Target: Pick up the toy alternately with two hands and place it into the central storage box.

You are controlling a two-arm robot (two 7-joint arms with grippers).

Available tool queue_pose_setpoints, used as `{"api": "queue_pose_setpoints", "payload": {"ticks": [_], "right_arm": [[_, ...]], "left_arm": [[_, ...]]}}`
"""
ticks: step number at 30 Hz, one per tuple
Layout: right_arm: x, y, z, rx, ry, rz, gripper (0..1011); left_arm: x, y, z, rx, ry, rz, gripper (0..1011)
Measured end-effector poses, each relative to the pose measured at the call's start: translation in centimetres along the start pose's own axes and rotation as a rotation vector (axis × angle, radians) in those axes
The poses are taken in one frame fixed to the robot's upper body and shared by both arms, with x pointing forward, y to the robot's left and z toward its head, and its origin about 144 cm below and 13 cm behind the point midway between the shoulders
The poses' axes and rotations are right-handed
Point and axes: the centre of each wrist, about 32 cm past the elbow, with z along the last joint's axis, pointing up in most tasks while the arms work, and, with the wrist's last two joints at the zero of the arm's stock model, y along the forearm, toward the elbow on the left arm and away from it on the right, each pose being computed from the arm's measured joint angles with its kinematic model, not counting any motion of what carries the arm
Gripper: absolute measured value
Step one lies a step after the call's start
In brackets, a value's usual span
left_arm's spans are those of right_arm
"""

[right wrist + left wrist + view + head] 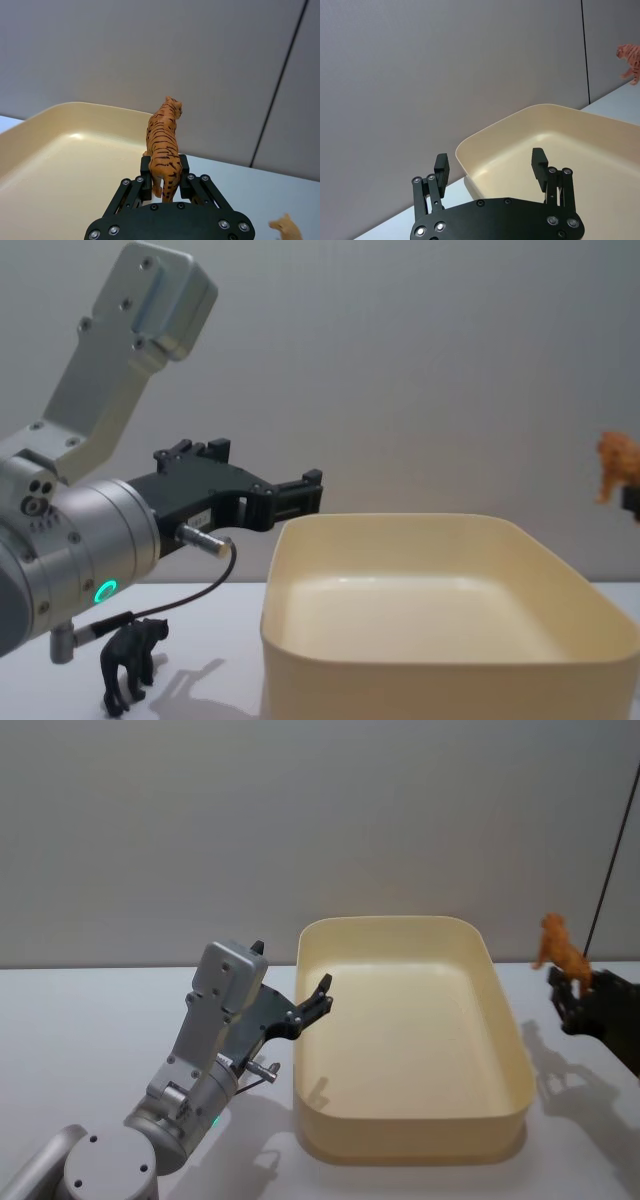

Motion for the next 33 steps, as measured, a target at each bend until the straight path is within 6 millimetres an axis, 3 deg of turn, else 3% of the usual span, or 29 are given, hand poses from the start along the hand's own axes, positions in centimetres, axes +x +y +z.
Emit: {"api": "queue_pose_setpoints", "payload": {"ticks": [12,23,33], "right_arm": [[-1.9,3.5,2.9,-0.05,0.06,0.166,312],[-3.1,5.9,4.5,-0.103,0.083,0.261,669],[-2.4,5.7,4.6,-0.091,0.088,0.238,951]], "left_arm": [[0.0,0.0,0.0,0.0,0.0,0.0,1002],[0.0,0.0,0.0,0.0,0.0,0.0,1002],[0.0,0.0,0.0,0.0,0.0,0.0,1002]]}}
